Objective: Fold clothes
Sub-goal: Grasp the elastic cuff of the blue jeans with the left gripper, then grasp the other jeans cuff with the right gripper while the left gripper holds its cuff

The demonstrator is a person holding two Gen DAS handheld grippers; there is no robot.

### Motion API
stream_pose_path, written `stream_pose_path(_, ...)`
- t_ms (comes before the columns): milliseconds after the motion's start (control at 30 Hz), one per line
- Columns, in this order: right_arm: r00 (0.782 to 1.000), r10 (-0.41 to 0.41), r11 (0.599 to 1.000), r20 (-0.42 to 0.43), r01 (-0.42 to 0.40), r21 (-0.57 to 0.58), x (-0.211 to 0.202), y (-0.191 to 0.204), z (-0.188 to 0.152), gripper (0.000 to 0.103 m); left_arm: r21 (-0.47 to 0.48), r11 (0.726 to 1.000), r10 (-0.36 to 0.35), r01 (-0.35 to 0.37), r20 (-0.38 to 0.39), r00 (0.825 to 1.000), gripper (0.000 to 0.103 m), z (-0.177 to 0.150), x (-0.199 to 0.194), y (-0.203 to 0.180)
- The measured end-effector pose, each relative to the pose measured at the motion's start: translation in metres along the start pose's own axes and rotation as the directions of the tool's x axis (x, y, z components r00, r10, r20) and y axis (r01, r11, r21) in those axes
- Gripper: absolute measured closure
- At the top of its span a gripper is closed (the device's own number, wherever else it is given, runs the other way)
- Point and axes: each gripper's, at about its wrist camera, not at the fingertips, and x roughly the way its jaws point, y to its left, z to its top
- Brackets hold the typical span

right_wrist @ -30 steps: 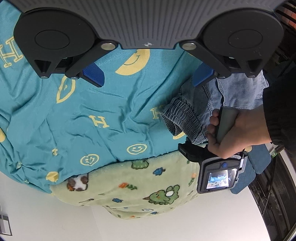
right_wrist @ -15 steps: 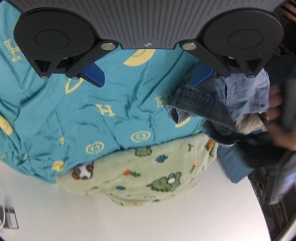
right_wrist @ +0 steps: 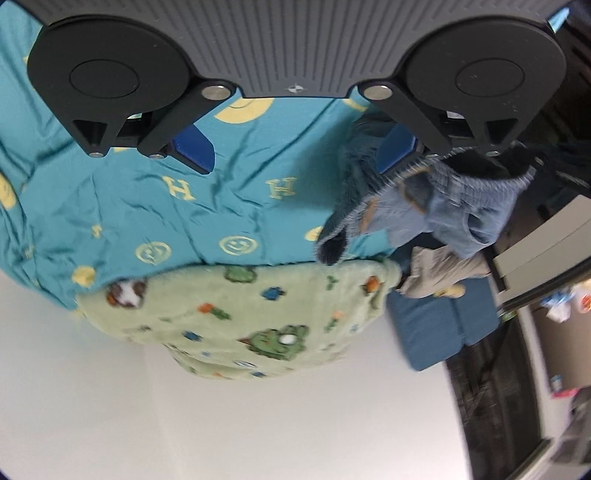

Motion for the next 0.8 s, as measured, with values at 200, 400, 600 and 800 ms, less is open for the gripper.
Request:
stream_pose_path(200,1.0,0.03,0.996,0.01,-0.029,-0.087,-0.004,0.015,0.0,0.008,0.025,1.0,-0.002,0.002,0.003,1.0,0.09,-0.015,-0.005,0.005)
stream_pose_path(400,1.0,0.014,1.0,0.012,-0.013,-0.027,0.002,0.008,0.001,0.023,0.062,0.998,-0.019,0.015,0.062,0.998,0.069,-0.026,-0.022,0.011)
stream_pose_path(600,1.0,-0.017,0.999,0.021,0.016,0.044,0.002,0.001,0.001,0.042,0.211,0.977,-0.061,0.021,0.184,0.981,0.048,-0.019,-0.036,-0.02)
stream_pose_path(800,1.0,-0.013,1.0,0.012,0.012,0.018,0.007,0.007,0.003,0.059,0.39,0.916,0.003,-0.092,0.223,0.975,0.049,-0.02,-0.011,-0.054)
